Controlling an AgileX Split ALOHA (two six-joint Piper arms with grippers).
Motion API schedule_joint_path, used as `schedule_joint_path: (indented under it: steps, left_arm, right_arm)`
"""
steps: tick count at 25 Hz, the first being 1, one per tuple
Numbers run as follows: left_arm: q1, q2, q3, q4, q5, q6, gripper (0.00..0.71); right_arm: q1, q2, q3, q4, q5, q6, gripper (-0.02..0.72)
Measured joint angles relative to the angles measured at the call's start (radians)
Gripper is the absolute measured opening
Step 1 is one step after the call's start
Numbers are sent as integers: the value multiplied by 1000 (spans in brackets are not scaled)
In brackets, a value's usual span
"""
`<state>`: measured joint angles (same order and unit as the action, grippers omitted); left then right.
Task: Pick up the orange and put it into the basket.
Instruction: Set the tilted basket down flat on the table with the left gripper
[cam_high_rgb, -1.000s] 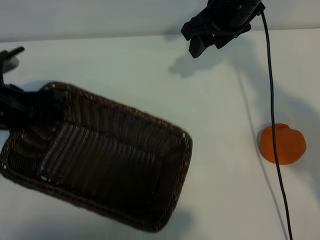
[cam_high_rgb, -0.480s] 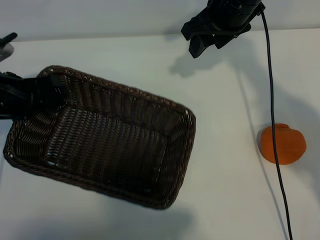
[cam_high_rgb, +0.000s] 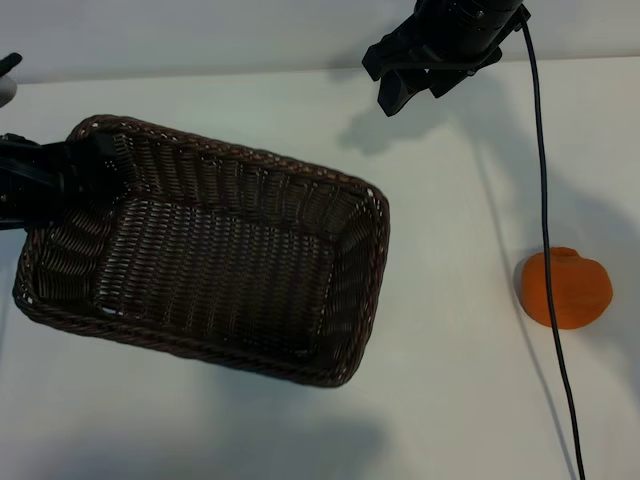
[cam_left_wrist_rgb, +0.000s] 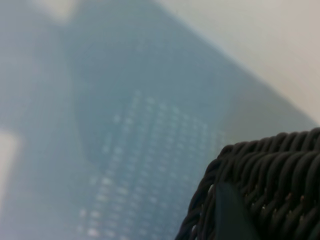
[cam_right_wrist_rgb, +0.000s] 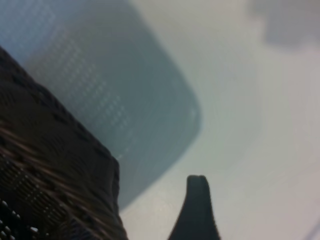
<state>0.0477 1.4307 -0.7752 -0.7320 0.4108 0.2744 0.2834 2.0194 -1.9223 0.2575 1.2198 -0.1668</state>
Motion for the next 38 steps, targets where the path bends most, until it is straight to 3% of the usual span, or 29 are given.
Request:
schedule_joint_path:
  steps: [10, 22, 38]
  left_arm:
    - [0, 41, 0, -51, -43, 27, 420]
    - [0, 115, 0, -472, -71, 400, 420]
    - [0, 289, 0, -829, -97, 674, 420]
  right_arm:
    - [0, 0, 0, 0, 0, 0, 559]
    - [0, 0, 0, 0, 0, 0, 559]
    - [0, 0, 0, 0, 0, 0, 559]
